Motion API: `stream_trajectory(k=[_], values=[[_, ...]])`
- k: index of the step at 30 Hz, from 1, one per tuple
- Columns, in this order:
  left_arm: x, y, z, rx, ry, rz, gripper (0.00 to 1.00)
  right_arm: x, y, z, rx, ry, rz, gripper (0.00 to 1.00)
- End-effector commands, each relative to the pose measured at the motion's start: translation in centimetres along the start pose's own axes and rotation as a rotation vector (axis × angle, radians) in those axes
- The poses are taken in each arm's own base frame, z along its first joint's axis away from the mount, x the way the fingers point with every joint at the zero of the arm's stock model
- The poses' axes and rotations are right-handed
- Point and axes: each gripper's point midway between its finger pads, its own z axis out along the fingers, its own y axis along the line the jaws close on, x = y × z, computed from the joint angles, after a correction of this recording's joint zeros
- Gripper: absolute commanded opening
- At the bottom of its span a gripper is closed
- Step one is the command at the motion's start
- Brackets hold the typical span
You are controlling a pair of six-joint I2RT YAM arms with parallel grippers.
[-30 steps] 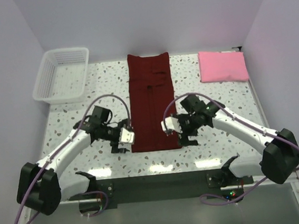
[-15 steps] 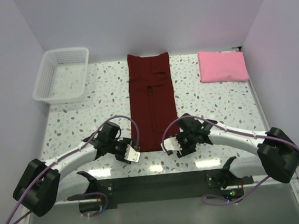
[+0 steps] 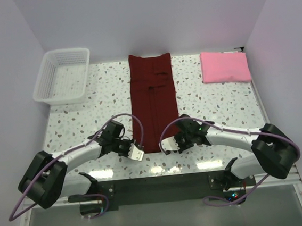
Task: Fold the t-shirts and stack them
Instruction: Fold the tshirt
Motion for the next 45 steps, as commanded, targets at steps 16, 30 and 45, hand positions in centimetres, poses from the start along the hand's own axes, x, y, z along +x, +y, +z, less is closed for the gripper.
stream_trajectory(k=[16, 30, 45], values=[[-8.1, -3.4, -2.1, 0.095, -0.067, 0.073, 0.0, -4.5, 4.9, -5.1, -0.056, -0.075, 0.012, 0.0], [-8.7, 8.0, -7.3, -0.18, -0.054, -0.063, 0.0, -3.4, -5.9, -9.7, 0.189, -0.087, 0.041, 0.0], [-5.0, 18.9, -10.9, -0.402, 0.018, 0.006, 0.0, -1.5, -15.7, -10.6, 0.316, -0.097, -0.006, 0.0]])
